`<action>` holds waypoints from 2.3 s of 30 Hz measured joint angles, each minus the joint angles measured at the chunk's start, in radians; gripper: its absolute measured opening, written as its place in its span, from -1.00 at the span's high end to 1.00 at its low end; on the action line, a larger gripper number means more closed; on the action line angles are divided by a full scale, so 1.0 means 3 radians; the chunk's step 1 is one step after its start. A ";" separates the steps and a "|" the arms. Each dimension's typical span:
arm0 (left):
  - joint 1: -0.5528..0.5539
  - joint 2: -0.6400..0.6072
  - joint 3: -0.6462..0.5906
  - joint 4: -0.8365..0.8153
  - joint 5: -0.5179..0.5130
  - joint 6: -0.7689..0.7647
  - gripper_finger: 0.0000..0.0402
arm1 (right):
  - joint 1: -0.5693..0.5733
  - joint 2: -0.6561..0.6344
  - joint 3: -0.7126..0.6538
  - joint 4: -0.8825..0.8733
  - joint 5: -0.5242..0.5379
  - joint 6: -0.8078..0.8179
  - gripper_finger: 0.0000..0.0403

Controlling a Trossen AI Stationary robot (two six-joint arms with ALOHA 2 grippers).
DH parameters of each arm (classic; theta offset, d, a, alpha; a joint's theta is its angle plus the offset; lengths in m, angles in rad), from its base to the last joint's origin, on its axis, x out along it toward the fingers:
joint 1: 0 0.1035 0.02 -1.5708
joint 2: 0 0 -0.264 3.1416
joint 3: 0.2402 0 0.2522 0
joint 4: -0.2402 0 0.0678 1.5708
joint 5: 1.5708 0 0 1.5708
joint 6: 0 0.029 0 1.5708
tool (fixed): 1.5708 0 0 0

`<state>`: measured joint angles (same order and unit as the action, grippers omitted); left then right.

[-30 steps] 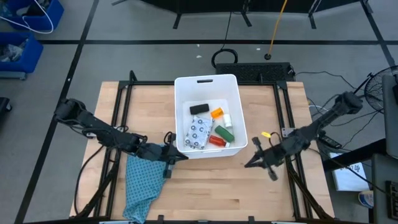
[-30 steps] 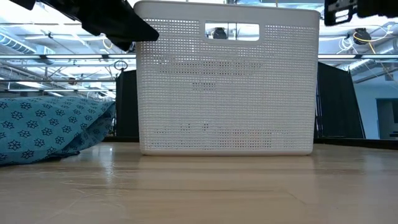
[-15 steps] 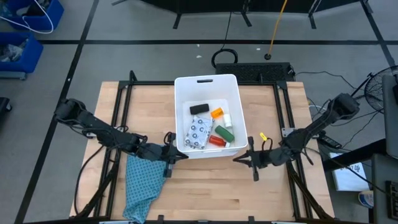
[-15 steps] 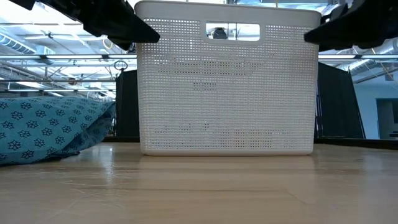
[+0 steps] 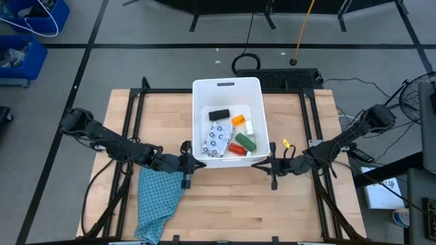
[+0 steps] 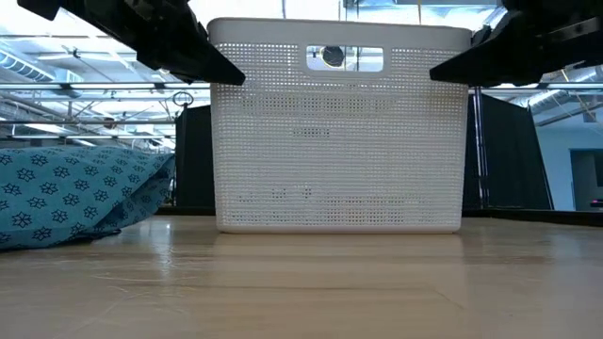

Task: Pick & place medical supplies in basket/bin
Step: Adjust the white bin, then return to Home Position

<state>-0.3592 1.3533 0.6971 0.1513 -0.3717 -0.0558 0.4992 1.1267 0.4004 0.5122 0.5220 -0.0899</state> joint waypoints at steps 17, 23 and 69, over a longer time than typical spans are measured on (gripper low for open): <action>-0.0297 -0.0121 0.0143 -0.0455 0.0031 0.0202 0.99 | -0.0085 -0.0291 0.0259 -0.0573 -0.0483 -0.0207 1.00; -0.0539 -0.0473 0.0697 -0.2114 -0.0396 0.0211 0.99 | -0.0084 -0.0868 0.0647 -0.1900 -0.0726 -0.0467 1.00; 0.0808 -0.4495 -0.2189 -0.0553 0.0983 0.0990 1.00 | -0.1365 -0.3660 -0.1273 -0.1126 -0.1979 0.0104 1.00</action>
<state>-0.1167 0.0048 0.0403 -0.0145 -0.0768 0.2413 0.0896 0.0286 0.0185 0.1745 -0.0716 -0.0585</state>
